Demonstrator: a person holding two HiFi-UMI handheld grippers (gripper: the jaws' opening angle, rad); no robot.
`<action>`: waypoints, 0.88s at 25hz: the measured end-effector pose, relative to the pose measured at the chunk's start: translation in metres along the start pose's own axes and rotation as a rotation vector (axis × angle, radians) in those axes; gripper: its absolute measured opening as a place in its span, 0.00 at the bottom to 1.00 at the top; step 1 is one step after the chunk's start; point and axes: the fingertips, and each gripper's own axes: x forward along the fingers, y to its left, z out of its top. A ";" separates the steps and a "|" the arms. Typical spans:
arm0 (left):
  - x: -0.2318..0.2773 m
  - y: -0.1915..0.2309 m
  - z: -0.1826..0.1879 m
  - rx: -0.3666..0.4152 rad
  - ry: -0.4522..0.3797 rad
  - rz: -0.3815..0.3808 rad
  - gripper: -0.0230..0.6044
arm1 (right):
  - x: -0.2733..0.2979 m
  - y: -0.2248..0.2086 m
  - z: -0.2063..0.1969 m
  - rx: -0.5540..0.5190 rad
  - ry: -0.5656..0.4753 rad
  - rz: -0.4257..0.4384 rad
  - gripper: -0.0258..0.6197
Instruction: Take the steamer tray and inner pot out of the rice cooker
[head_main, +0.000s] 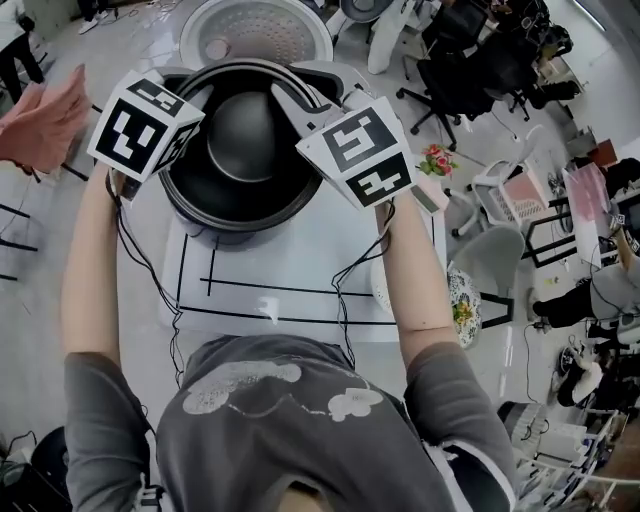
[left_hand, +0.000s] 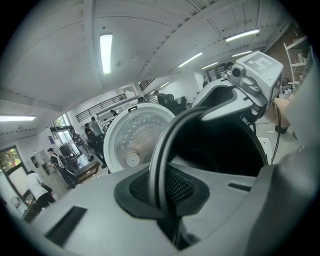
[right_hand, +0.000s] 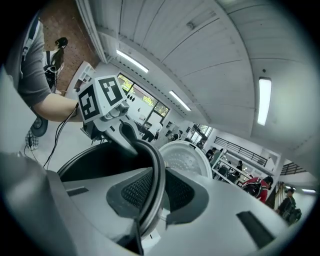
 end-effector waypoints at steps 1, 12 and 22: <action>-0.004 -0.004 0.004 0.002 -0.001 0.009 0.09 | -0.007 -0.001 0.001 -0.005 -0.009 0.002 0.19; -0.002 -0.099 0.088 0.071 -0.031 0.005 0.09 | -0.127 -0.041 -0.030 0.010 -0.030 -0.082 0.19; 0.081 -0.205 0.132 0.107 -0.014 -0.164 0.09 | -0.203 -0.077 -0.136 0.134 0.077 -0.143 0.19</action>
